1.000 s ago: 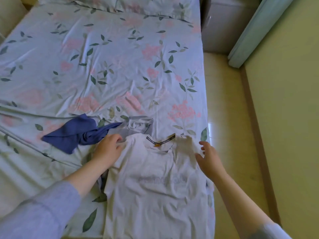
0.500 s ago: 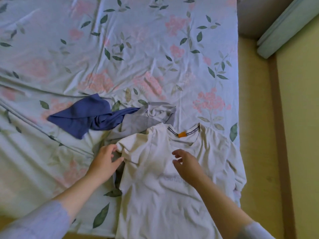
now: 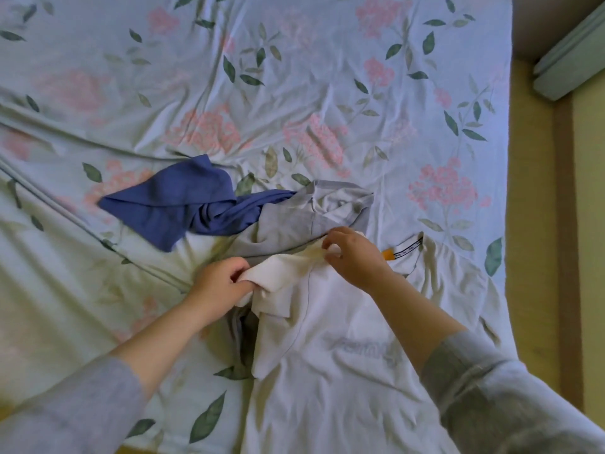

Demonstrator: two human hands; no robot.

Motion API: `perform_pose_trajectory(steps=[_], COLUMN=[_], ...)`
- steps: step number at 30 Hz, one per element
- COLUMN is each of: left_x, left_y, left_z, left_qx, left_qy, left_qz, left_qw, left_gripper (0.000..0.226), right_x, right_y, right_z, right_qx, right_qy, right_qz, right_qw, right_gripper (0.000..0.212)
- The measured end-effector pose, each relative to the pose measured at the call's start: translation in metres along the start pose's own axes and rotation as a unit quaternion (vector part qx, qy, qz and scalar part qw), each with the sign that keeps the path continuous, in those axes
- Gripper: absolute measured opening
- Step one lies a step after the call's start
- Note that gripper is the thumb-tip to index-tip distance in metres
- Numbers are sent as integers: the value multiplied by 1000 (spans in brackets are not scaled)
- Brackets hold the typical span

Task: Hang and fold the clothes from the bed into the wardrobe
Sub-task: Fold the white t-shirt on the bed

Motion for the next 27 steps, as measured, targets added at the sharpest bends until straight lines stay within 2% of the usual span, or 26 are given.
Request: perform_pose_trajectory(steps=[2,4,9,11,14,16,17,19,20,22,23,25,27], left_x=[16,32,76,87,82,80,80,81,79,63,54,42,35], left_y=[-8,-16,-11,-3,5,7,9,11,12,9,6,0,-5], left_z=[-2,-7,-14,-7,16,30,38,52,58,69,75,84,91], left_qx=[37,81,90,81,50,27,31,82,131,227,248,237,225], left_qy=[-85,-157,-217,-177,35,107,96,-23,-121,-282,-299,-242,-212], left_qz=[-9,-8,-44,-33,-2,-69,-117,-206,-216,-176,-153,-132,-105], left_qw=[996,984,971,980,998,991,988,975,960,916,909,932,945], left_gripper=[19,25,31,37,30,21,22,21,18,17,20,29,42], right_x=[1,4,16,12,-7,-21,-26,-32,-34,-39,-41,-43,-43], right_y=[-3,-5,12,23,34,37,38,40,41,41,39,30,14], right_z=[1,9,35,41,45,47,47,45,43,39,38,40,45], right_qx=[-9,-12,-31,-41,-66,-72,-77,-101,-111,-116,-116,-119,-117], right_qy=[-2,20,84,83,88,81,83,102,110,118,124,142,163], right_qz=[-8,-22,-121,-127,-105,-96,-101,-118,-120,-102,-90,-82,-114], right_qw=[1000,999,989,988,988,989,988,983,980,981,981,979,973], right_gripper=[15,16,11,7,13,22,24,25,24,21,23,38,51])
Point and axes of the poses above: each hand's wrist, its own y-axis towards the middle knuckle, its own x-axis out of the back of the hand, z = x × y, the point moved 3 cm from there along y, towards the middle knuckle, and after that the axes turned 13 degrees about -z, right-handed, at the moved point
